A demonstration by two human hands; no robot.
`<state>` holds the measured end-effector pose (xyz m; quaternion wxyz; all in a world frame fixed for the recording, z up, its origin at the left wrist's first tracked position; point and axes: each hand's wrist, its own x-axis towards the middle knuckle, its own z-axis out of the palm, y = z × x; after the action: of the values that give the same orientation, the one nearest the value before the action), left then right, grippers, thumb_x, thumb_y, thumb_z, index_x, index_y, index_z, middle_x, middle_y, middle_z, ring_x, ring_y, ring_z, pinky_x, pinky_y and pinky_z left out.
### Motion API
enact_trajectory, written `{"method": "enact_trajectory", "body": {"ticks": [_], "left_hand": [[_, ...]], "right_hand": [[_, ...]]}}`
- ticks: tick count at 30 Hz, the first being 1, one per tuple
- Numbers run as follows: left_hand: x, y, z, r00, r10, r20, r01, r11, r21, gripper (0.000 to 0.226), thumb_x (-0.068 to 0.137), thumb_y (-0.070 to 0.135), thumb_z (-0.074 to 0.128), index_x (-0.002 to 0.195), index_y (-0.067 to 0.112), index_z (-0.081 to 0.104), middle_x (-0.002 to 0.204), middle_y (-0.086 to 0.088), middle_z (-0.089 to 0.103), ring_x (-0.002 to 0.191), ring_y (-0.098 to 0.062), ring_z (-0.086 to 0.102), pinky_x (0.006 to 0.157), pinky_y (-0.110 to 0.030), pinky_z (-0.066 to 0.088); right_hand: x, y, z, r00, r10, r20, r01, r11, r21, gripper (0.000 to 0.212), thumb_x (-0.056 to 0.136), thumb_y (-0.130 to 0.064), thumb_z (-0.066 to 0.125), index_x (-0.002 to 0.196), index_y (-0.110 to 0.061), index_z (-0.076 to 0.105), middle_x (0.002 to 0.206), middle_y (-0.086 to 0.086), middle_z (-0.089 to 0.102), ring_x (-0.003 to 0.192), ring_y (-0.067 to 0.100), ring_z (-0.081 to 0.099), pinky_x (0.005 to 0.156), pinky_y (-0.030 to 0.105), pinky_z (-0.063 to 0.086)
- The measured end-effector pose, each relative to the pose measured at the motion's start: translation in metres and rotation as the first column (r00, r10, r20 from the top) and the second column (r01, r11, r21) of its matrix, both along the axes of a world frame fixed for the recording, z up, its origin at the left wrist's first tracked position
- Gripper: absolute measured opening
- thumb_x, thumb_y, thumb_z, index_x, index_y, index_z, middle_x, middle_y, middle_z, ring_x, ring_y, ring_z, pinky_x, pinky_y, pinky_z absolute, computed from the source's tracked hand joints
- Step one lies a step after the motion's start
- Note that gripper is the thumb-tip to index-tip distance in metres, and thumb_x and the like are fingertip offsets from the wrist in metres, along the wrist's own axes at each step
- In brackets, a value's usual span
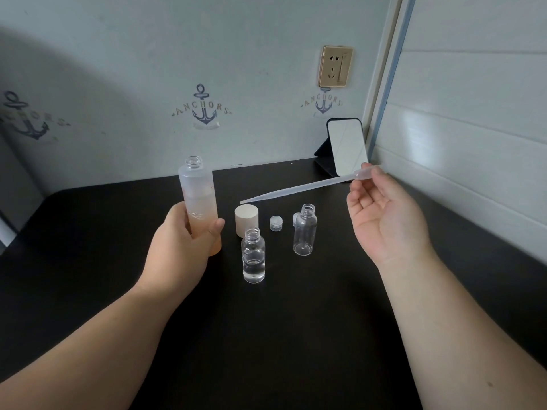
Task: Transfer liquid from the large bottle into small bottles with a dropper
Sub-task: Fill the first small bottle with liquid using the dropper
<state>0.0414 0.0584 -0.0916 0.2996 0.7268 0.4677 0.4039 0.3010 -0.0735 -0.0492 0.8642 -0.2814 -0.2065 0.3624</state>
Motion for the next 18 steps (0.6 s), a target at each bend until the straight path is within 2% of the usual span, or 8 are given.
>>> {"method": "enact_trajectory", "body": {"ticks": [5,8,11,15,18], "left_hand": [[-0.002,-0.004,0.001,0.998,-0.042,0.036,0.042,0.999,0.007,0.046,0.09,0.047,0.069,0.13,0.038,0.048,0.099,0.027,0.056,0.089,0.003,0.057,0.067,-0.016,0.04],[-0.003,-0.01,0.004,0.996,-0.083,0.017,0.082,0.996,0.034,0.034,0.089,0.043,0.071,0.112,0.053,0.048,0.097,0.027,0.06,0.091,0.001,0.06,0.069,-0.021,0.045],[-0.003,-0.015,0.008,0.992,-0.124,-0.011,0.125,0.99,0.069,0.039,0.089,0.04,0.072,0.1,0.067,0.046,0.103,0.038,0.057,0.093,0.008,0.058,0.072,-0.022,0.045],[-0.003,-0.02,0.012,0.99,-0.137,-0.042,0.141,0.984,0.11,0.051,0.089,0.036,0.074,0.105,0.068,0.039,0.102,0.047,0.053,0.096,0.016,0.053,0.073,-0.015,0.04],[-0.003,-0.02,0.012,0.988,-0.145,-0.05,0.151,0.978,0.142,0.049,0.089,0.034,0.074,0.108,0.065,0.041,0.106,0.042,0.055,0.099,0.014,0.053,0.075,-0.018,0.041]], "right_hand": [[-0.001,-0.002,0.002,0.998,-0.006,-0.067,0.009,0.999,0.038,0.011,0.094,-0.012,0.066,0.098,-0.003,0.071,0.083,0.004,0.073,0.073,0.013,0.069,0.068,0.023,0.055],[-0.002,-0.003,0.004,0.996,-0.025,-0.089,0.029,0.998,0.051,0.01,0.094,-0.012,0.066,0.094,-0.005,0.073,0.085,0.003,0.075,0.075,0.013,0.071,0.07,0.022,0.056],[-0.003,-0.004,0.006,0.995,-0.034,-0.096,0.039,0.998,0.049,0.01,0.094,-0.012,0.066,0.096,-0.005,0.073,0.084,0.004,0.074,0.076,0.014,0.071,0.071,0.022,0.056],[-0.003,-0.004,0.006,0.996,-0.051,-0.07,0.054,0.998,0.04,0.013,0.095,-0.013,0.065,0.104,-0.004,0.069,0.083,0.003,0.072,0.075,0.013,0.07,0.072,0.022,0.055],[-0.002,-0.004,0.005,0.996,-0.074,-0.05,0.076,0.997,0.03,0.014,0.095,-0.013,0.066,0.105,-0.004,0.07,0.084,0.003,0.073,0.076,0.013,0.07,0.073,0.022,0.055]]}}
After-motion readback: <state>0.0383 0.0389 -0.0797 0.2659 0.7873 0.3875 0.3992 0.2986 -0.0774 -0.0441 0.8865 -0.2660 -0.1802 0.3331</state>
